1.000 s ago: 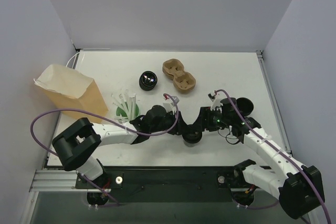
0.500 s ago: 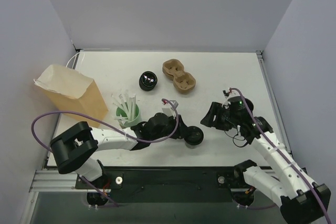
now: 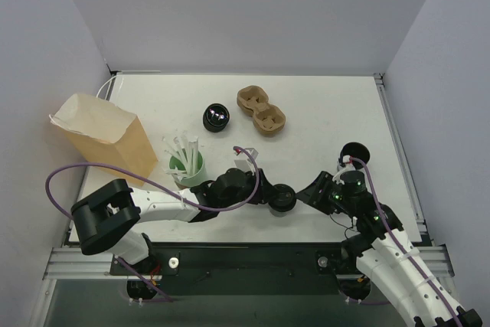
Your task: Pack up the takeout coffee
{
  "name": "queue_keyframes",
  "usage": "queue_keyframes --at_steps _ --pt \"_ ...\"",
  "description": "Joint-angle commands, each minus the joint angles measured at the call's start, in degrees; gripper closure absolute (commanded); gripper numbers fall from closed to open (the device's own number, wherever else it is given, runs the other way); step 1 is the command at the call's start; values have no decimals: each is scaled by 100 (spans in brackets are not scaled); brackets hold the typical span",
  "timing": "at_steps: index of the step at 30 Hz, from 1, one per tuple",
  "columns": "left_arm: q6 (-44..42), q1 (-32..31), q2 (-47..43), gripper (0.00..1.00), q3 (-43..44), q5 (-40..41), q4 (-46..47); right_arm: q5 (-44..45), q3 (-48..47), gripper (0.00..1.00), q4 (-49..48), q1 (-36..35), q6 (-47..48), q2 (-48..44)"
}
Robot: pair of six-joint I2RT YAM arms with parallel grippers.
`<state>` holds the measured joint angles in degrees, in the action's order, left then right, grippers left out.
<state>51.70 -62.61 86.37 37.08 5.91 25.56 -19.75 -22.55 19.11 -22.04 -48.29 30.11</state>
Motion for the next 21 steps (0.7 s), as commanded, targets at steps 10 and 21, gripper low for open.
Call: queue_keyframes --at_steps 10,21 --pt "-73 -155 188 65 -333 393 -1194 -459 970 64 -1296 7 -883 -181" --pt "77 -313 231 65 -412 551 -1220 -231 1638 71 -1805 7 -937 -278"
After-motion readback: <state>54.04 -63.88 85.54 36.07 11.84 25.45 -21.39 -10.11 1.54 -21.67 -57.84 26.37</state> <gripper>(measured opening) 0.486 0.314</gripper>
